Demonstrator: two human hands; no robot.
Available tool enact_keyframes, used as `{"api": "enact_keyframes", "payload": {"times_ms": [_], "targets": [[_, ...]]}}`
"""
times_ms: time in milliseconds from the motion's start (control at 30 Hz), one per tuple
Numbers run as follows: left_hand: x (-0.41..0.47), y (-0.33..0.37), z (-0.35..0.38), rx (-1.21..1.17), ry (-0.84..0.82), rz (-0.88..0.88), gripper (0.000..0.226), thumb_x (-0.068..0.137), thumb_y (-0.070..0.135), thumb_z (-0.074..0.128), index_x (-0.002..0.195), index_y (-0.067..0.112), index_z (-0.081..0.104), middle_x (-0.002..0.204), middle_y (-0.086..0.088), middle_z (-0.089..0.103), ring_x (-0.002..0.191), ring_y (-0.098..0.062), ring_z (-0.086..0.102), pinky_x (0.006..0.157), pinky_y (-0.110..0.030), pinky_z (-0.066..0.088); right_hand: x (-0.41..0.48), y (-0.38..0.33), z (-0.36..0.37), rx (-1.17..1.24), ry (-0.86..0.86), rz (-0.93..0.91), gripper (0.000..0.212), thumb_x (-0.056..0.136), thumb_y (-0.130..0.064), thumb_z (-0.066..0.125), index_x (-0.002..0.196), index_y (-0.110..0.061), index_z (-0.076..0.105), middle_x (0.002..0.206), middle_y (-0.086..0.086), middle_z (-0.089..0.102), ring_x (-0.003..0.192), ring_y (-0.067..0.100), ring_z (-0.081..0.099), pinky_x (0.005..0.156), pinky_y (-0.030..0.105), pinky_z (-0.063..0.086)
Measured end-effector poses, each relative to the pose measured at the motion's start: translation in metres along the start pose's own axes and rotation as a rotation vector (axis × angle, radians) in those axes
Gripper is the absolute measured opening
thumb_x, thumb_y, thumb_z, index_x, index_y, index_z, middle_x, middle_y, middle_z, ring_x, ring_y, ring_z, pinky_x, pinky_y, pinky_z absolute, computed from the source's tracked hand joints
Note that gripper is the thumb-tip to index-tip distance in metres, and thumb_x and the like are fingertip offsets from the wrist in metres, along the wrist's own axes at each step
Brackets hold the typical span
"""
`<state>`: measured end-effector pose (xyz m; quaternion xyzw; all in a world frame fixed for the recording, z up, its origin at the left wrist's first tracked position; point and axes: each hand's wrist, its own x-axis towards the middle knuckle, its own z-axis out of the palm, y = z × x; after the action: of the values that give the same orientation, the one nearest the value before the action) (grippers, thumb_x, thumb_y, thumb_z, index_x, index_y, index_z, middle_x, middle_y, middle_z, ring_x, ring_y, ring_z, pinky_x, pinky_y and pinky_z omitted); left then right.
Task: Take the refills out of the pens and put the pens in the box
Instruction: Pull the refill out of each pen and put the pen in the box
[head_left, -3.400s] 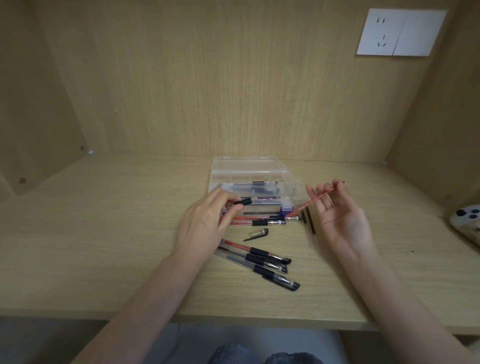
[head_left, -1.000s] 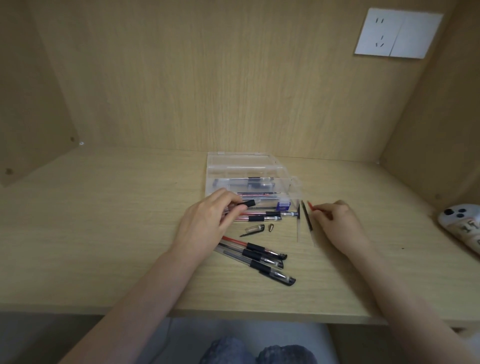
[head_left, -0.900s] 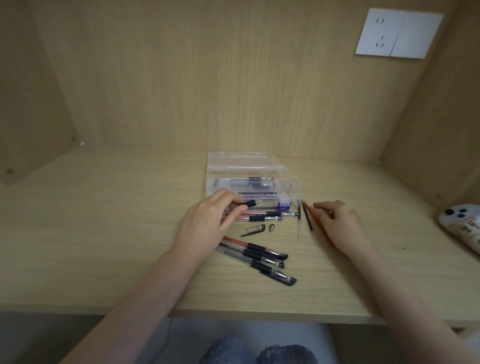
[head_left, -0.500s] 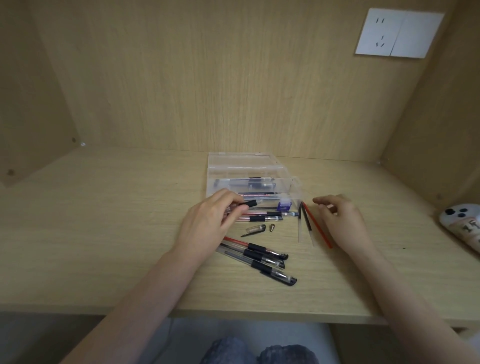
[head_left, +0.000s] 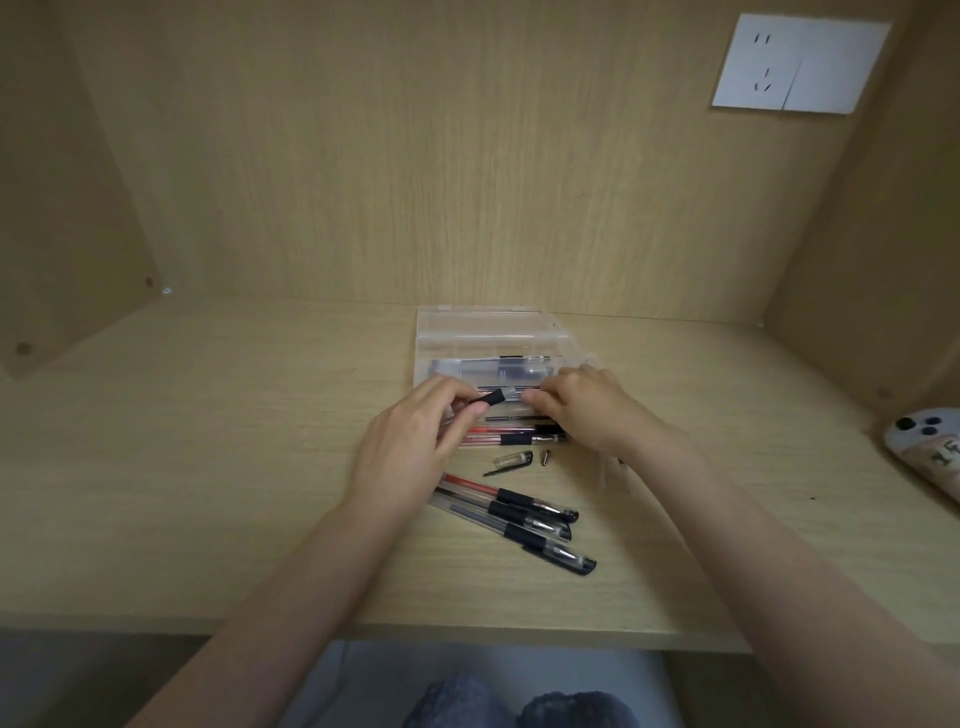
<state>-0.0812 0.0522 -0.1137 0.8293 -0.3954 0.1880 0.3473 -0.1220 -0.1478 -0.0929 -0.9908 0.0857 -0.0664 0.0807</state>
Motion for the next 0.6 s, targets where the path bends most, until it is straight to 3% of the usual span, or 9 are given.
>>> {"api": "enact_keyframes", "payload": {"times_ms": [200, 400, 533, 600], "targets": [[-0.0003, 0.0031, 0.0000, 0.007, -0.017, 0.023, 0.018, 0.091, 0.034, 0.051, 0.098, 0.022, 0.061, 0.089, 0.019, 0.052, 0.068, 0.007, 0.044, 0.059, -0.007, 0.030, -0.0008, 0.0009, 0.0032, -0.058, -0.076, 0.036, 0.031, 0.094, -0.053, 0.038, 0.094, -0.022, 0.044, 0.113, 0.007, 0.054, 0.109, 0.024, 0.042, 0.095, 0.036, 0.029], [0.0004, 0.0041, 0.0016, 0.008, -0.038, 0.036, 0.017, 0.091, 0.034, 0.052, 0.098, 0.021, 0.061, 0.092, 0.014, 0.058, 0.076, -0.001, 0.052, 0.062, -0.006, 0.031, 0.0029, -0.0020, 0.0026, -0.073, -0.084, 0.057, 0.047, 0.095, -0.051, 0.038, 0.116, -0.012, 0.053, 0.125, 0.011, 0.049, 0.122, 0.029, 0.036, 0.101, 0.038, 0.025], [0.0003, 0.0044, 0.0007, 0.013, -0.041, 0.042, 0.017, 0.091, 0.033, 0.053, 0.099, 0.021, 0.061, 0.091, 0.016, 0.055, 0.074, 0.000, 0.050, 0.062, -0.007, 0.031, 0.0041, -0.0015, -0.0004, 0.002, -0.091, 0.069, 0.033, 0.093, -0.052, 0.044, 0.095, -0.019, 0.046, 0.104, 0.006, 0.052, 0.111, 0.027, 0.046, 0.091, 0.035, 0.030], [0.0002, 0.0042, 0.0011, 0.009, -0.039, 0.043, 0.017, 0.091, 0.033, 0.052, 0.098, 0.021, 0.061, 0.091, 0.016, 0.055, 0.073, 0.001, 0.050, 0.062, -0.007, 0.031, 0.0045, -0.0007, -0.0007, 0.035, -0.102, 0.073, 0.032, 0.092, -0.052, 0.047, 0.093, -0.020, 0.045, 0.098, 0.002, 0.050, 0.107, 0.027, 0.049, 0.087, 0.034, 0.029]]}}
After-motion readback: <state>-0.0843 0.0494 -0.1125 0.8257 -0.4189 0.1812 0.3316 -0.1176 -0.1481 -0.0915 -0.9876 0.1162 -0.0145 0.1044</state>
